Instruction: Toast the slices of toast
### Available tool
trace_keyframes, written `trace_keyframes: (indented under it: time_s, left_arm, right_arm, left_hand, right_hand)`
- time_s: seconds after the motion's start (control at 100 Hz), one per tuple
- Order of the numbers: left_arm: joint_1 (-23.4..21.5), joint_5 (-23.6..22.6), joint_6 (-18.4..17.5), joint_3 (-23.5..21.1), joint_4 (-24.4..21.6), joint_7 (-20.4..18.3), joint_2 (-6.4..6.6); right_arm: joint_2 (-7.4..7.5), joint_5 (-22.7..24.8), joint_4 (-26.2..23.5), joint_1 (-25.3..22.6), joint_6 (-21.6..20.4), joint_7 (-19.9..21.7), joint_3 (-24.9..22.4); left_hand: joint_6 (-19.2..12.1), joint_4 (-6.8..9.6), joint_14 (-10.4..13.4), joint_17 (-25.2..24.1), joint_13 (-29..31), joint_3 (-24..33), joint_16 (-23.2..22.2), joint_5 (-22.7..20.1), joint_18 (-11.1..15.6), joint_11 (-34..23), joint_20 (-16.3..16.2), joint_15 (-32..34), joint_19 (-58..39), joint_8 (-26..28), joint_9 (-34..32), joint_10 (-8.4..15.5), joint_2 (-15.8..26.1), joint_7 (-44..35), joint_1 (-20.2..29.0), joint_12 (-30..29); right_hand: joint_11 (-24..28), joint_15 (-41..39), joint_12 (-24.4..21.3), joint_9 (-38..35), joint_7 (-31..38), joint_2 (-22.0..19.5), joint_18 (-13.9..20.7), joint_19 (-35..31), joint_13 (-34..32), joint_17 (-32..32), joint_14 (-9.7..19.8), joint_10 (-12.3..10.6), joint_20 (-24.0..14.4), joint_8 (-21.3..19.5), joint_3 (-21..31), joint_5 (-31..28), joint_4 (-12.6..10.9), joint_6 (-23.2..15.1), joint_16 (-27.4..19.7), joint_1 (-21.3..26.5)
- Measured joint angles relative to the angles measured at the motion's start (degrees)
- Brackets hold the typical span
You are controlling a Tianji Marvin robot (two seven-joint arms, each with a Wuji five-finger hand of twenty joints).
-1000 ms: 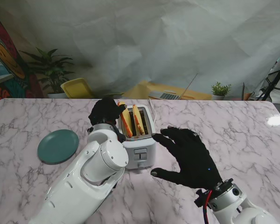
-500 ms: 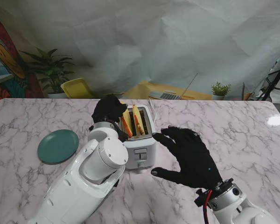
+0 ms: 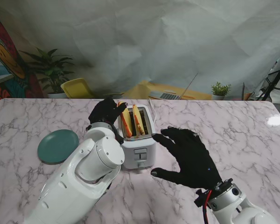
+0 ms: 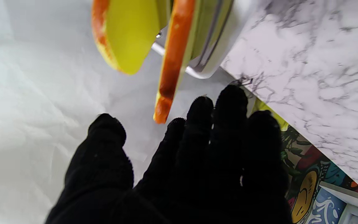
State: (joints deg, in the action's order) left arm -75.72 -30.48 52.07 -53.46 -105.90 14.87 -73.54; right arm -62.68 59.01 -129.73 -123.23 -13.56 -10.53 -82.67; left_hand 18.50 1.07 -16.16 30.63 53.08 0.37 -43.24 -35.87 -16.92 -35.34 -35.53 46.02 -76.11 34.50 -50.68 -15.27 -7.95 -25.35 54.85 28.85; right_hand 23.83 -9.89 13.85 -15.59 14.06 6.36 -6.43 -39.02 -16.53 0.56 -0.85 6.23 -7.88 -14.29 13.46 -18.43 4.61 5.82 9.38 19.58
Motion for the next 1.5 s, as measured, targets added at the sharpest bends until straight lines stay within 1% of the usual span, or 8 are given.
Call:
trace_keyframes:
  time_s: [0.16, 0.29, 0.5, 0.7, 0.98, 1.07, 1.38, 1.5]
  left_arm:
    - [1.2, -0.2, 2.4, 0.8, 0.0, -1.8, 1.03]
    - [1.7, 0.5, 2.5, 0.8, 0.4, -1.7, 1.01]
    - [2.2, 2.6, 1.7, 0.3, 2.8, 1.1, -0.08]
    - [3.3, 4.4, 0.8, 0.0, 5.5, 3.5, -1.39]
    - [2.5, 6.5, -5.9, -1.1, 5.8, 6.0, -1.7]
    - [2.0, 5.3, -8.9, -1.1, 6.2, 8.7, -1.72]
    - [1.5, 3.5, -9.6, -1.3, 7.0, 10.0, -1.71]
    - [1.5, -0.3, -14.3, -1.0, 8.9, 11.7, -1.5]
  right_arm:
    - [0.02, 0.0, -0.1, 0.0, -0.1, 0.2, 0.0]
    - [0.02, 0.0, -0.1, 0.1, -0.2, 0.3, 0.0]
    - [0.04, -0.1, -0.1, 0.1, -0.1, 0.7, 0.1]
    - [0.05, 0.0, -0.1, 0.0, -0.1, 0.7, 0.0]
    - [0.05, -0.1, -0.1, 0.0, 0.0, 0.9, 0.1]
    - [0.06, -0.1, -0.1, 0.1, 0.0, 1.0, 0.1]
    - [0.09, -0.1, -0.1, 0.2, 0.1, 1.1, 0.3]
    - [0.09, -0.2, -0.1, 0.1, 0.3, 1.3, 0.4]
  left_hand:
    - [0.1, 0.0, -0.1, 0.1, 0.0, 0.0, 0.0, 0.0, -0.2, -0.2, -0.9, 0.3, 0.0, 0.2, 0.0, -0.2, 0.0, 0.0, -0.8, 1.0]
    - [0.1, -0.01, 0.2, 2.2, 1.2, 0.0, 0.0, -0.5, -0.1, -1.7, -1.4, 1.8, -0.8, 3.9, -0.2, 0.4, -0.3, -3.5, 3.7, 2.3]
    - [-0.7, -0.01, 1.2, 3.1, 1.6, 0.1, 0.0, -0.8, 0.9, -3.9, -1.4, 3.9, -2.3, 5.6, -0.9, 1.3, -2.2, -5.3, 8.6, 3.2]
    - [-4.5, -0.01, 3.1, 5.8, 4.6, 1.5, -0.5, -3.8, 2.3, -9.7, -1.4, 7.2, -5.2, 4.4, -5.4, 4.8, -4.8, -12.2, 14.4, 6.0]
    - [-4.8, -0.04, 3.7, 5.6, 4.5, 2.0, -1.3, -3.5, 3.1, -12.5, -1.4, 8.5, -5.9, 6.3, -5.4, 4.8, -4.9, -16.1, 14.5, 6.9]
    - [-4.8, -0.04, 4.2, 5.5, 4.5, 2.2, -1.3, -3.4, 3.7, -13.2, -1.4, 8.5, -5.9, 6.9, -4.9, 4.8, -4.9, -16.5, 14.5, 6.9]
    - [-4.8, -0.05, 4.5, 5.4, 4.5, 3.4, -1.3, -2.3, 3.9, -14.4, -1.4, 8.5, -5.9, 7.2, -4.2, 4.8, -4.9, -17.5, 14.5, 6.9]
    - [-4.8, -0.05, 5.1, 5.4, 4.5, 4.2, -1.3, -1.4, 4.6, -14.5, -1.4, 8.5, -5.8, 7.2, -4.2, 5.4, -4.9, -17.9, 14.5, 6.8]
  right_hand:
    - [0.0, 0.0, 0.0, 0.0, 0.0, 0.0, 0.0, -0.3, 0.0, 0.0, 0.0, 0.0, 0.0, 0.0, 0.0, 0.0, 0.0, 0.0, 0.0, 0.0]
    - [0.0, 0.0, 0.0, 0.0, 0.0, 0.0, 0.0, -0.3, 0.0, 0.0, 0.0, 0.0, 0.0, 0.0, 0.0, 0.0, 0.0, 0.0, 0.0, 0.0]
    - [0.0, 0.0, 0.0, 0.0, 0.0, 0.0, 0.0, -0.4, 0.0, 0.0, 0.0, 0.0, 0.0, 0.0, 0.0, 0.0, 0.0, 0.0, 0.0, 0.0]
    - [0.0, 0.0, 0.0, -0.7, 0.0, 0.0, 0.0, -0.4, 0.0, 0.0, 0.0, 0.0, 0.0, 0.0, 0.0, 0.0, 0.0, 0.0, 0.0, 0.0]
    - [0.1, 0.0, 0.0, -0.8, 0.6, 0.0, 0.0, -0.5, 0.0, 0.0, 0.0, 0.0, 0.0, 0.0, 0.0, 0.0, 0.0, 0.0, 0.0, 0.2]
    - [0.4, 0.0, 0.0, -0.8, 0.7, 0.0, 0.0, -0.7, 0.0, 0.0, 0.0, 0.1, 0.0, 0.1, 0.0, 0.0, 0.0, 0.0, 0.0, 0.2]
    - [0.6, 0.0, 0.0, -0.8, 0.7, 0.0, 0.0, -1.0, -0.1, 0.0, 0.0, 0.1, 0.0, 0.1, 0.0, 0.0, 0.0, 0.0, 0.0, 0.2]
    - [0.6, 0.0, 0.0, -0.8, 0.7, 0.0, 0.0, -1.0, -0.1, 0.0, 0.0, 0.1, 0.0, 0.1, 0.0, 0.0, 0.0, 0.1, 0.0, 0.2]
